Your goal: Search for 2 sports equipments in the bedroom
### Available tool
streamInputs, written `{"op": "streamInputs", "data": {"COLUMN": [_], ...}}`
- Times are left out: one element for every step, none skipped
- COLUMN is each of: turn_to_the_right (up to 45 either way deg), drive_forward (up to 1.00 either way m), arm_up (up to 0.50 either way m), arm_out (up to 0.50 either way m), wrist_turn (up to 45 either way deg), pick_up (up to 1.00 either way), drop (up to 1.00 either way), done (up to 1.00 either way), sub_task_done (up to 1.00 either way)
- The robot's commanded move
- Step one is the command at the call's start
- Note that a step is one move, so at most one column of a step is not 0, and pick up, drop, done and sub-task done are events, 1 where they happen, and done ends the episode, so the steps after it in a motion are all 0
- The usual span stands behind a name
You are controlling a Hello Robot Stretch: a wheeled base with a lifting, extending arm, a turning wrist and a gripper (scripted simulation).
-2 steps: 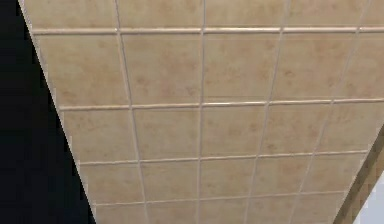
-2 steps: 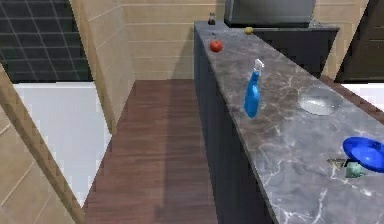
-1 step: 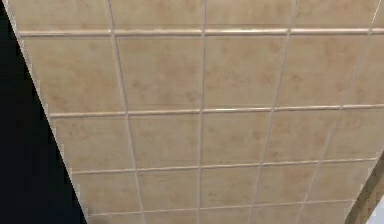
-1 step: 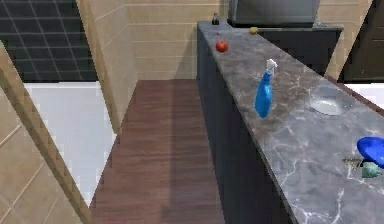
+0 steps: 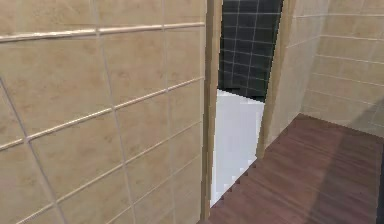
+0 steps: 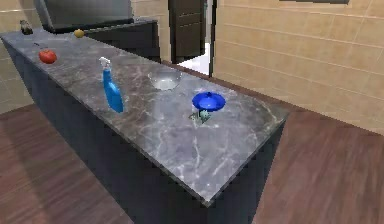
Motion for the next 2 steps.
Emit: {"op": "streamInputs", "data": {"turn_to_the_right": [30.0,0.0], "drive_forward": [0.0,1.0], "arm_up": [0.0,0.0], "arm_out": [0.0,0.0], "wrist_turn": [0.0,0.0], "pick_up": [0.0,0.0], "drop": [0.0,0.0], "done": [0.0,0.0], "sub_task_done": [0.0,0.0]}}
